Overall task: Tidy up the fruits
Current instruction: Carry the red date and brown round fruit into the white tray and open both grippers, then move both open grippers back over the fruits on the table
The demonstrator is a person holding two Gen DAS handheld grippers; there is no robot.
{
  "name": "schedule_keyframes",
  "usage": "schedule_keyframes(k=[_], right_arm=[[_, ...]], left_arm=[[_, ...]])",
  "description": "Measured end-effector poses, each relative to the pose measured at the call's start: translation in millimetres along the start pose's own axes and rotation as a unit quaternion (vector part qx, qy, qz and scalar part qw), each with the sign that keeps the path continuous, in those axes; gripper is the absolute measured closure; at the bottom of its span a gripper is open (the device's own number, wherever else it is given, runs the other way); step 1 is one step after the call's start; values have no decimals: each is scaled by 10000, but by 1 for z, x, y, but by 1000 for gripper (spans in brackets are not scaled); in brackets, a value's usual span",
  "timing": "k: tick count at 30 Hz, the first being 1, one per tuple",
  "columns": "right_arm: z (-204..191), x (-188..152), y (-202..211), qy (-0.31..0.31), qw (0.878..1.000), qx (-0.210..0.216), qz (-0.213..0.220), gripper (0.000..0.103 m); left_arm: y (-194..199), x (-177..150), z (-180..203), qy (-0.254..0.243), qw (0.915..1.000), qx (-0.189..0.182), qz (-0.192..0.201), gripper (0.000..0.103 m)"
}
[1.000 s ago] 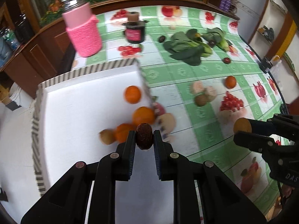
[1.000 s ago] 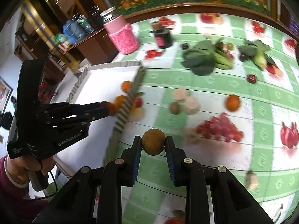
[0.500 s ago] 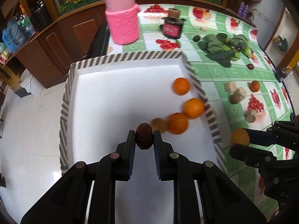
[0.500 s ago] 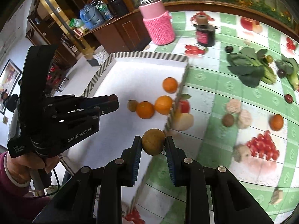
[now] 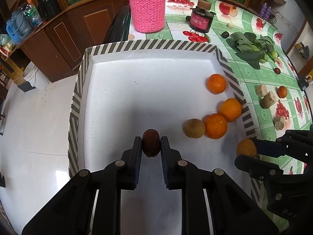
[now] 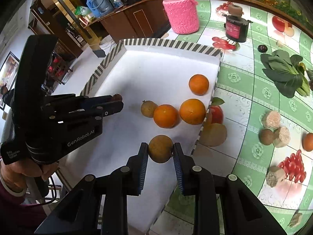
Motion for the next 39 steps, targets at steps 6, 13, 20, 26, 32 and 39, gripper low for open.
schedule_keyframes(k=[6,13,20,26,32,39], right_arm=[[0,5,-13,68,9999,-52,-99,76],[-4,8,-25,157,9996,-120,-186,76],[-4,8,-25,60,9999,-10,-109,74],[-2,7,-3,46,9999,16,97,61],[5,3,19,-63,9998,18,205,49],[21,-7,42,-152,9991,-230,318,41]], left_arm=[[-9,-1,-1,2,10000,62,-71,87],[-12,0,-3,51,9999,141,-75,86],[-12,0,-3,100,9998,176,-64,86],[-9,-4,-2,126,9997,170,-103,46],[2,-7,2,78,9996,260,2,44],[21,-4,21,40,9996,157,222,33]])
Point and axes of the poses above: each gripper's, at about its wrist camera, not at the fingertips, and y roughly against the way its jaws point, z to its right, x to its top, the point moved 10 cm from there along -y, roughly the way its jaws point, and after that the axes turned 4 degrees about -z, right-handed, at the moved point
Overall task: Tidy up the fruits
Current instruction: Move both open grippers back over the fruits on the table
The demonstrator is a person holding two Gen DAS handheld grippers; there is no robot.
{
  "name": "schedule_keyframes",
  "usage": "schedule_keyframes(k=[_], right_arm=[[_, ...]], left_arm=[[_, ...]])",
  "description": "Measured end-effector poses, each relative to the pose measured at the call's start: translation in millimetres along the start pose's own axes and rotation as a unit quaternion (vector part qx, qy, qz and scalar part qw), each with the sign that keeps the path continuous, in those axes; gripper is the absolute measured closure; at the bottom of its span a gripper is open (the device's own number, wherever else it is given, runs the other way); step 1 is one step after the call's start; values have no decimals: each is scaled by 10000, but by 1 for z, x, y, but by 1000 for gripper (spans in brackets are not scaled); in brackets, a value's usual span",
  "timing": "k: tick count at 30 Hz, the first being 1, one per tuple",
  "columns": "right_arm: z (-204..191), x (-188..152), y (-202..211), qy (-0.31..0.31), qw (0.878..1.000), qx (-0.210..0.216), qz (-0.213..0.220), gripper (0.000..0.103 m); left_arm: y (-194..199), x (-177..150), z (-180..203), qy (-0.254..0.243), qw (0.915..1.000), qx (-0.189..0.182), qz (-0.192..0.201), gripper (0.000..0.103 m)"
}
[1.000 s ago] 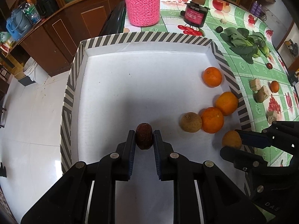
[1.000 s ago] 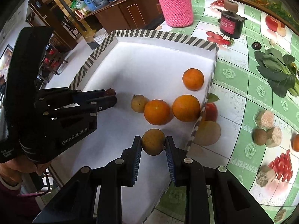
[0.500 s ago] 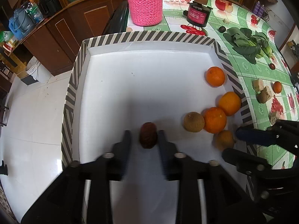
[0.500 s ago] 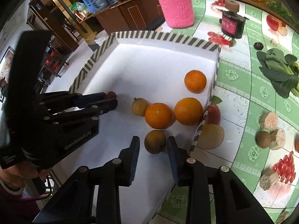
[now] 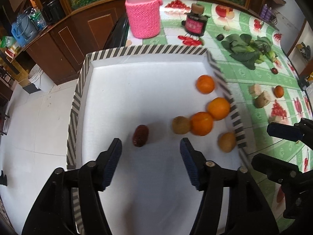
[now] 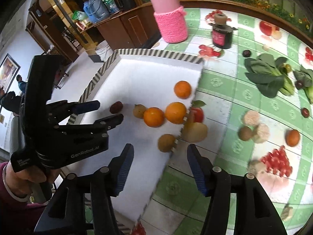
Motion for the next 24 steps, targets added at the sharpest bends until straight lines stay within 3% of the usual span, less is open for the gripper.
schedule_keyframes(k=[1,2,8,24], right_arm=[[3,-2,3,-20,10000,-24,22,41],[6,-4,6,-50,10000,-49,38,41],[34,-23,21,-346,9991,-227,43,40],[111,-76,58,-907,9925,-812,79,37]], left_arm=[[3,1,4,-17,10000,-32,46,25],[6,3,9,-33,9999,-47,91,25],[21,6,37,-250,9992,-127,284,25],[17,-1,126,-726,9965,-395,94,25]])
Point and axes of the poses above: each gripper's, at about its wrist camera, not at the fingertips, and y roughly against the way its jaws point, z to its right, x to its top, the point moved 10 cm from there along -y, roughly the way its jaws point, and after that the axes turned 4 degrees about -z, right-handed, at the moved point
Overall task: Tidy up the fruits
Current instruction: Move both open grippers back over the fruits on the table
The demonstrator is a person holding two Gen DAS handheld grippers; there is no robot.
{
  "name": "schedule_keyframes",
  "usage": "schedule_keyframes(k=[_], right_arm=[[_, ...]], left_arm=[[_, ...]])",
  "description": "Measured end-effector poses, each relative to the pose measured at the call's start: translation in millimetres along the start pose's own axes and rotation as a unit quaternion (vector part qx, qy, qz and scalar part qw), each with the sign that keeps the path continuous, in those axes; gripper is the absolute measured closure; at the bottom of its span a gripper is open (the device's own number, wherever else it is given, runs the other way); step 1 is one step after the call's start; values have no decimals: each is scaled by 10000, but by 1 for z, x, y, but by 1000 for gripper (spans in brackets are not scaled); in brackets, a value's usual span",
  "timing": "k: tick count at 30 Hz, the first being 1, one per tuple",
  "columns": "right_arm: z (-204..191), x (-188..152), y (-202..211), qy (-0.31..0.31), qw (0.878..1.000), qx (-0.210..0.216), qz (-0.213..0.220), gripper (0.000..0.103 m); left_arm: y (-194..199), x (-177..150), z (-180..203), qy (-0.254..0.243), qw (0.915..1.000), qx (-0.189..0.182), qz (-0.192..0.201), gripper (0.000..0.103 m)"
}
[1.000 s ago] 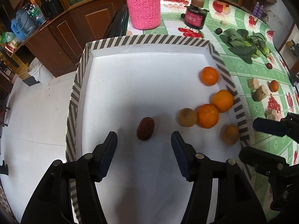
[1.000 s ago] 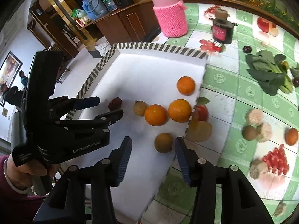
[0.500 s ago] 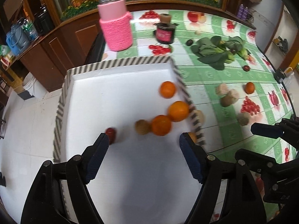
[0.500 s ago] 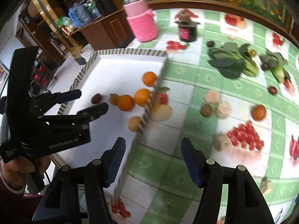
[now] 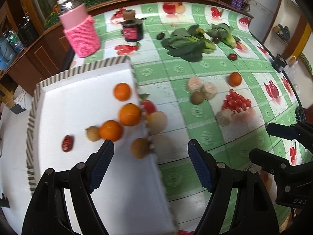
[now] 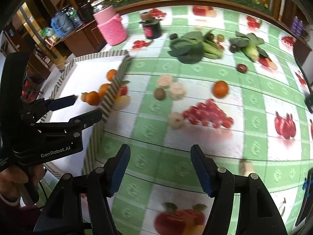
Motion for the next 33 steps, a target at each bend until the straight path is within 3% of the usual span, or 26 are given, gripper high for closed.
schedule_keyframes(k=[11,33], right_arm=[[51,-21,0,-319,9991,-255,-69,33],[75,-14,-13,-396,9991,-117,-126,33]], left_arm=[[-11,6,45,-253,9996,-120,-95,25],[-26,8,56,-353,9990,-118,-228,25]])
Point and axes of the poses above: each gripper's, at about its wrist camera, not at the fingertips, and y roughly against the way its jaws point, z to its right, x to its top, the point moved 10 cm from there along -y, roughly the way its jaws point, and after that the axes turned 4 degrees about -z, right-handed, at the moved point
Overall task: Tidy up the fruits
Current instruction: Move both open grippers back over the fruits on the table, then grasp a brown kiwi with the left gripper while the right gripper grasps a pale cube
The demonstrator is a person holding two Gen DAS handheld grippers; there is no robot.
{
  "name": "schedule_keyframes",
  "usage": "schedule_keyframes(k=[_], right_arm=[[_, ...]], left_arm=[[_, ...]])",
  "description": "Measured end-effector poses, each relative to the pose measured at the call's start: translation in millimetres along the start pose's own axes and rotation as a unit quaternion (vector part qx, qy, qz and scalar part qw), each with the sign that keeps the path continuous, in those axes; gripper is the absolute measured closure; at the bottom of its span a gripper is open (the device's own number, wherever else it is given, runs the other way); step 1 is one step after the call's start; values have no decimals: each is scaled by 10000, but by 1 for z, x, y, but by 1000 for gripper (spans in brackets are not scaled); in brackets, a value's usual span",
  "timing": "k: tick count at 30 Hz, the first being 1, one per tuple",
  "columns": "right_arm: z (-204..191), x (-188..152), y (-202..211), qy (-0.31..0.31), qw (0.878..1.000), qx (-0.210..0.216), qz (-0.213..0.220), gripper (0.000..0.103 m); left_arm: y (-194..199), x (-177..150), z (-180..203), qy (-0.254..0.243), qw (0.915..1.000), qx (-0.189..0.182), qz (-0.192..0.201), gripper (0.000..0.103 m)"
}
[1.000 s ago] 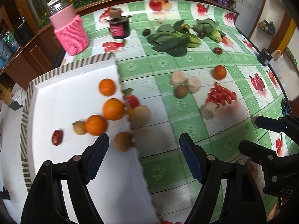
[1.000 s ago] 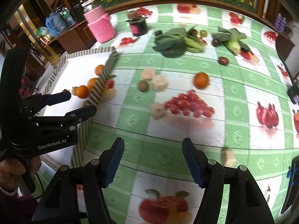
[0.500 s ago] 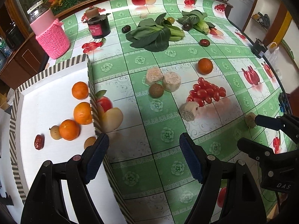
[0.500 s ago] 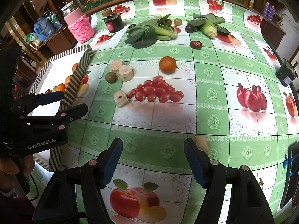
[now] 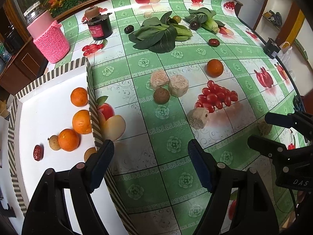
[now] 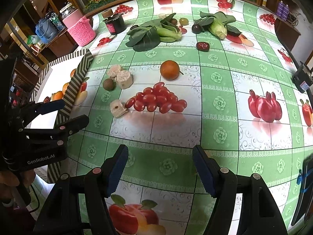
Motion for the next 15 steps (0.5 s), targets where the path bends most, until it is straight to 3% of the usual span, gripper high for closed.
schedule_keyframes(k=[10,15], right_arm=[[-31,24,-15,229,9983,529,97,34],[-47,38,-31,434,9969,656,63,44]], left_arm=[[-3,4,-12,36,10000,85,14,25],[0,11,-22,17,9999,77,75,25]])
Point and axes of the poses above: each gripper's, at about its wrist camera, not at the fingertips, and y roughly against the way its jaws point, z to its right, x to its top, the point moved 10 cm from there along -y, roughly the way its jaws point, and after that the axes turned 4 degrees about -z, right-handed, at the moved point
